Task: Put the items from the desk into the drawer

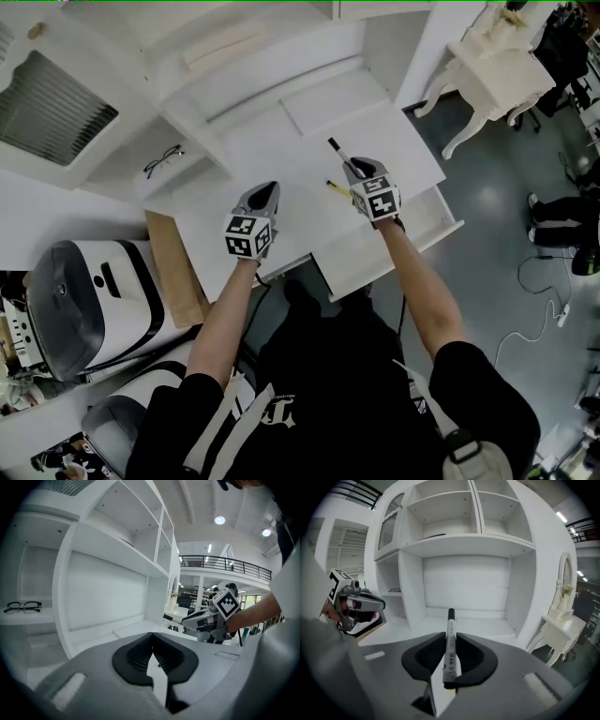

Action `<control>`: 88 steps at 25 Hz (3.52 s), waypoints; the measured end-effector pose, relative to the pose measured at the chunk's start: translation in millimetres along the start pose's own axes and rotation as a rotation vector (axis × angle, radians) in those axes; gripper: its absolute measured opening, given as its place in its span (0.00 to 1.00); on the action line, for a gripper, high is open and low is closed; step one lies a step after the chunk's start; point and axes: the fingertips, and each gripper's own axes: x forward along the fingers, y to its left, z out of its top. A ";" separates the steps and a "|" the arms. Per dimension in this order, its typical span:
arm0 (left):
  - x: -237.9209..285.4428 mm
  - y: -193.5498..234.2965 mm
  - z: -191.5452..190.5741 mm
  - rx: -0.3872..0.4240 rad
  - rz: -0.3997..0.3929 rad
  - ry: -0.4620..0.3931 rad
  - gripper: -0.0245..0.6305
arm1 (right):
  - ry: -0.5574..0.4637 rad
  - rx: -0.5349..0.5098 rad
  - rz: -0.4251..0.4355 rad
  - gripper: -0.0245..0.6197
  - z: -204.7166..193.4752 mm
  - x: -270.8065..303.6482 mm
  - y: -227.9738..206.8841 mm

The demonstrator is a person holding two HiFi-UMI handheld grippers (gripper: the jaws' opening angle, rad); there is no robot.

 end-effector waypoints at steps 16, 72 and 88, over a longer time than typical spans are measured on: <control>47.7 -75.7 30.0 0.070 -0.069 -0.004 0.04 | -0.116 0.017 -0.068 0.15 15.1 -82.4 -71.2; 157.5 -271.0 -58.8 0.158 -0.516 0.195 0.04 | 0.215 0.343 -0.319 0.15 -257.7 -180.4 -142.1; 166.9 -233.6 -116.2 0.097 -0.449 0.269 0.04 | 0.424 0.397 -0.217 0.15 -350.1 -108.0 -118.6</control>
